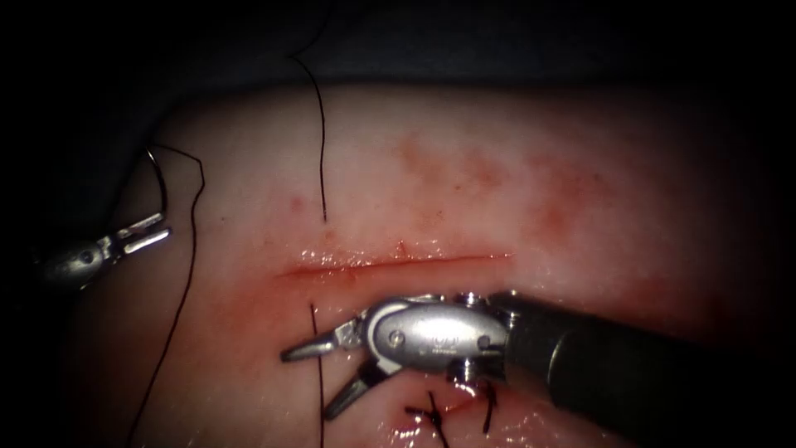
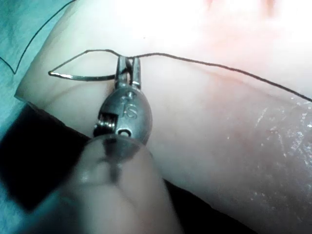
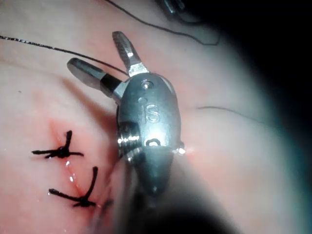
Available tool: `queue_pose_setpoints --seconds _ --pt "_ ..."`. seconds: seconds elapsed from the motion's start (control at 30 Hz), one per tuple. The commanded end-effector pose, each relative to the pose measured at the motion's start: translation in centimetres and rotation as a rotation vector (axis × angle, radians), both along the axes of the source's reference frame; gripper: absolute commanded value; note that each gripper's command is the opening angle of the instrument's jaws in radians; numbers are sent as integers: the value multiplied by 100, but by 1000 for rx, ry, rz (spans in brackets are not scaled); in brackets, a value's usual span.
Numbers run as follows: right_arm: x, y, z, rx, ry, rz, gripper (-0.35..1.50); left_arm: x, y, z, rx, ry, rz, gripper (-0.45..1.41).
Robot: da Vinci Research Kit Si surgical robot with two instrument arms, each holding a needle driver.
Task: Wound Closure
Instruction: Pull the thread through the skin until a short tail remains use the right gripper
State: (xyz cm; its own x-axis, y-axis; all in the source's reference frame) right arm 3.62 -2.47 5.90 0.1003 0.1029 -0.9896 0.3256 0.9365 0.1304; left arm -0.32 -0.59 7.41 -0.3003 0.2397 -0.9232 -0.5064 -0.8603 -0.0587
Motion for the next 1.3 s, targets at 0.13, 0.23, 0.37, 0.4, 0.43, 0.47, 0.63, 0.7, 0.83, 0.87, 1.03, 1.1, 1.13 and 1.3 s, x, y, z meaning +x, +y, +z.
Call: queue_pose_setpoints --seconds 0.13,0.23,0.37,0.4,0.43,0.47,0.63,0.7,0.83,0.87,1.03,1.1,1.13,1.3 --pt "13 21 29 -20 7 9 135 -5 4 5 -4 -1 0 -45" --pt "11 28 37 -16 7 11 130 -6 4 5 -4 -1 0 -45" --pt "8 35 41 -15 -4 24 81 -6 4 5 -4 -2 0 -45" --pt "8 35 40 -17 -8 32 53 -6 4 5 -4 -2 0 -45" --pt "7 34 40 -24 -24 30 7 -6 4 5 -4 -2 0 -45" --pt "7 33 39 -34 -34 14 -35 -6 4 5 -4 -2 0 -45" --pt "5 22 26 -1 -136 -85 -35 -6 4 6 -3 -2 0 -45" --pt "0 12 18 7 -135 -96 -35 -6 5 6 -3 -2 0 -45" --pt "-9 -27 -8 41 -153 -112 -35 -8 6 8 -4 -5 1 -45" --pt "-10 -36 -13 44 -146 -110 -35 -9 6 8 -4 -5 1 -45" --pt "-11 -115 -54 31 -123 -151 -35 -13 5 9 -6 -13 5 -45" --pt "-10 -132 -62 31 -122 -163 -35 -13 5 9 -6 -13 5 -45" --pt "-9 -148 -69 18 -117 -179 -35 -13 5 9 -6 -13 5 -45" --pt "-4 -132 -76 36 -63 -138 41 -13 5 10 -6 -11 7 -45"
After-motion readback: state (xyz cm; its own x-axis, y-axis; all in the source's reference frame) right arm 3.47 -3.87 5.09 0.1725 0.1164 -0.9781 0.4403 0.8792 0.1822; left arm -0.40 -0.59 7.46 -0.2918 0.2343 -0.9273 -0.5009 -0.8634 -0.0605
